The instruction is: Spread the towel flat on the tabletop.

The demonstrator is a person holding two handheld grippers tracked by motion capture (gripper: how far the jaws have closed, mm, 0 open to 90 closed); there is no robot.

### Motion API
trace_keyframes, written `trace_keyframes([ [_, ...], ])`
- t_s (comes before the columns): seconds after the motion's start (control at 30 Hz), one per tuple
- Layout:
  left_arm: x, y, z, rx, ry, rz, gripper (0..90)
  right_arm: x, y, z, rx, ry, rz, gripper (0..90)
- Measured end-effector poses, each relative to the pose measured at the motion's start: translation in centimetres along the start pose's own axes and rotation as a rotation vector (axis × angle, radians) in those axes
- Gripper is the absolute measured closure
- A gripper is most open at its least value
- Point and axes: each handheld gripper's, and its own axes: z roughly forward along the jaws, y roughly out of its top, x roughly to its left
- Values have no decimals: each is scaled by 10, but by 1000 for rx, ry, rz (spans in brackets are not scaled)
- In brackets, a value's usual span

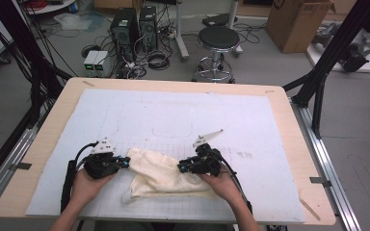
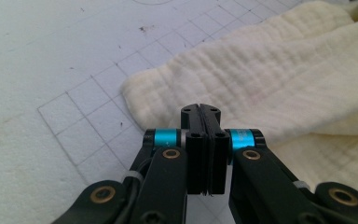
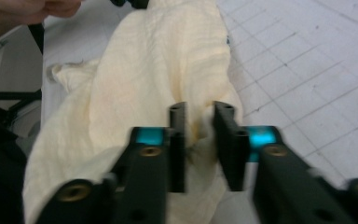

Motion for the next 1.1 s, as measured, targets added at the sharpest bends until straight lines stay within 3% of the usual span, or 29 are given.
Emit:
trace_keyframes([
  [0.1,1,3,2,-27,-3,-23,887,-1,1,-8,-6,-54,-9,861],
  [0.23,-2,12,4,-60,-11,-34,887,2,-1,-33,-92,-143,-12,864],
  [0.3,-6,16,7,-88,-29,-43,887,6,-1,-43,-115,-200,-39,864],
  [0.33,-7,17,7,-87,-36,-38,887,9,-2,-51,-130,-239,-60,864],
  [0.4,-10,18,10,-75,-47,-26,887,13,-4,-59,-145,-269,-71,863],
  [0.53,-12,17,14,-35,-55,-15,887,12,-16,-54,-89,-269,-58,858],
  [0.63,-13,15,16,-3,-57,-5,884,7,-26,-40,10,-226,-14,811],
  [0.7,-13,15,16,15,-57,13,882,5,-32,-35,41,-198,5,741],
  [0.77,-14,14,16,14,-53,13,879,6,-34,-37,28,-191,11,714],
  [0.9,-14,14,16,25,-56,14,871,4,-32,-53,-63,-184,22,659],
  [1.03,-14,13,16,25,-59,16,850,-4,-29,-70,-138,-226,51,632],
  [1.1,-14,13,14,19,-62,10,823,-9,-30,-70,-138,-261,57,623],
])
